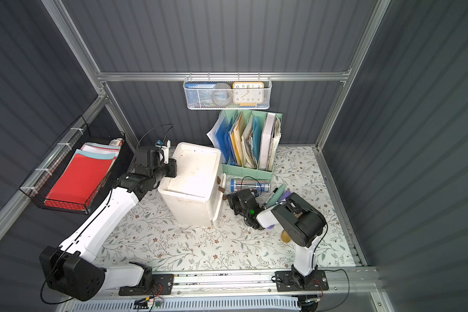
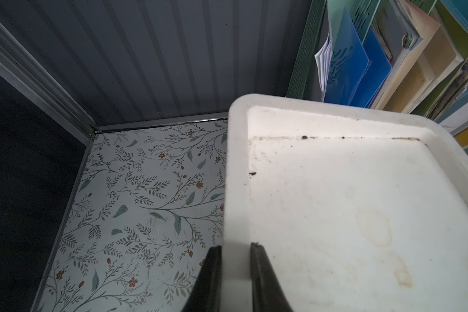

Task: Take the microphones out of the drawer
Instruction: Open the drawer in the storage box.

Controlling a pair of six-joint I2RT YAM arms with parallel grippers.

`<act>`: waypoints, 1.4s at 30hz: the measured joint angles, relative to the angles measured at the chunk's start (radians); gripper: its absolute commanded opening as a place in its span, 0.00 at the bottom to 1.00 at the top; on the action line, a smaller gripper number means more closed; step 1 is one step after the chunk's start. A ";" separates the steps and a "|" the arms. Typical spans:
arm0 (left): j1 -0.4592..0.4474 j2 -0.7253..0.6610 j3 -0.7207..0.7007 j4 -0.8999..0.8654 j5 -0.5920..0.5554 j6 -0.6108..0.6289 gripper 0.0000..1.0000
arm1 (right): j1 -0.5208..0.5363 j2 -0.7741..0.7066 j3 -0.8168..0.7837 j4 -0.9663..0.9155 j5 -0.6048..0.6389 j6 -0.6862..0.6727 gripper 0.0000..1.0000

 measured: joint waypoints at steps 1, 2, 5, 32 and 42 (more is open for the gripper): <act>0.000 0.000 0.000 0.000 0.000 0.000 0.02 | -0.007 -0.008 -0.007 -0.008 -0.003 -0.004 0.00; 0.000 0.000 0.000 0.000 0.000 0.000 0.02 | -0.014 -0.018 -0.012 -0.019 -0.006 -0.012 0.00; 0.000 0.000 0.000 0.000 0.000 0.000 0.02 | -0.033 -0.057 -0.023 -0.065 -0.011 -0.037 0.00; 0.000 0.000 0.000 0.001 0.000 0.000 0.02 | -0.216 -0.370 -0.034 -0.617 -0.044 -0.314 0.11; 0.000 0.000 0.000 0.001 0.000 0.000 0.04 | -0.227 -0.422 0.135 -0.895 -0.003 -0.444 0.45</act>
